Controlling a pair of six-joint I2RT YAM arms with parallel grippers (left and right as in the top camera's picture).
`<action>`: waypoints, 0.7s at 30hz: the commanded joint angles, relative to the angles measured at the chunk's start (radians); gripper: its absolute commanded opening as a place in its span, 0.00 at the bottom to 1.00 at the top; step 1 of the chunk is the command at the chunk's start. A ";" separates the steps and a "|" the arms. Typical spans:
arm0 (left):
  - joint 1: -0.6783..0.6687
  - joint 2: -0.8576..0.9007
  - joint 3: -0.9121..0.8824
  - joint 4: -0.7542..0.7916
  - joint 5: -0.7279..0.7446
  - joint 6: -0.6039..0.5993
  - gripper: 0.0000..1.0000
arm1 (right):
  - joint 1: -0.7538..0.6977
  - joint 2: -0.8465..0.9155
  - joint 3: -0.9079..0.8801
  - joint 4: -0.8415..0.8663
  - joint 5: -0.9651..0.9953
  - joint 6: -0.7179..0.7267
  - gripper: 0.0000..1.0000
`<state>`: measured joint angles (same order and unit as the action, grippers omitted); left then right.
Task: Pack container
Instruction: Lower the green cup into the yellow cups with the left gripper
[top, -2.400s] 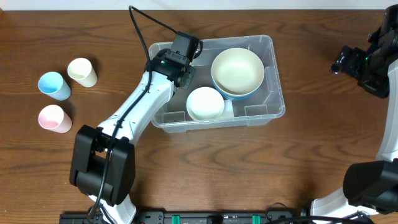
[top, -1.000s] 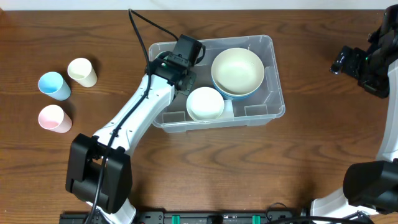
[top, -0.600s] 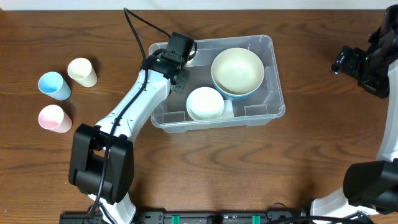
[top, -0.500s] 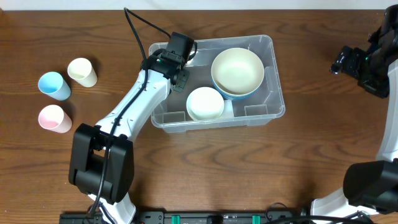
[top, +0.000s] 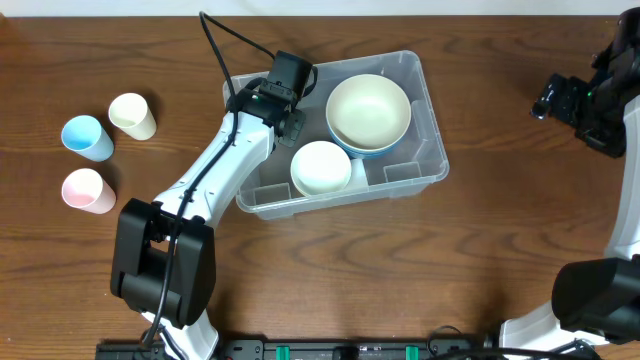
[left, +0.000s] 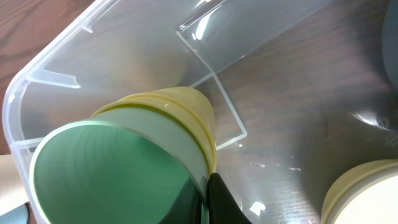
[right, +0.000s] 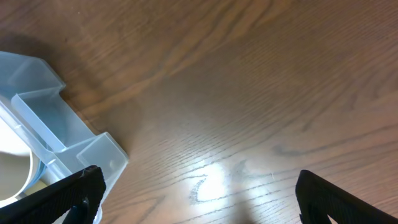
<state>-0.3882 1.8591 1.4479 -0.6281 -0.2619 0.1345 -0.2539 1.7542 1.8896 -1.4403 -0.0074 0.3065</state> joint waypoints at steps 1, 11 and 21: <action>0.005 0.009 0.010 -0.003 -0.016 0.000 0.06 | -0.001 -0.006 0.012 0.000 0.000 0.011 0.99; -0.002 -0.012 0.010 -0.006 -0.017 0.000 0.06 | -0.001 -0.006 0.012 0.000 0.000 0.011 0.99; -0.014 -0.082 0.030 -0.016 -0.017 0.003 0.05 | -0.001 -0.006 0.012 0.000 0.000 0.011 0.99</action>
<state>-0.4019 1.8290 1.4479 -0.6327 -0.2623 0.1349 -0.2539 1.7542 1.8896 -1.4403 -0.0074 0.3065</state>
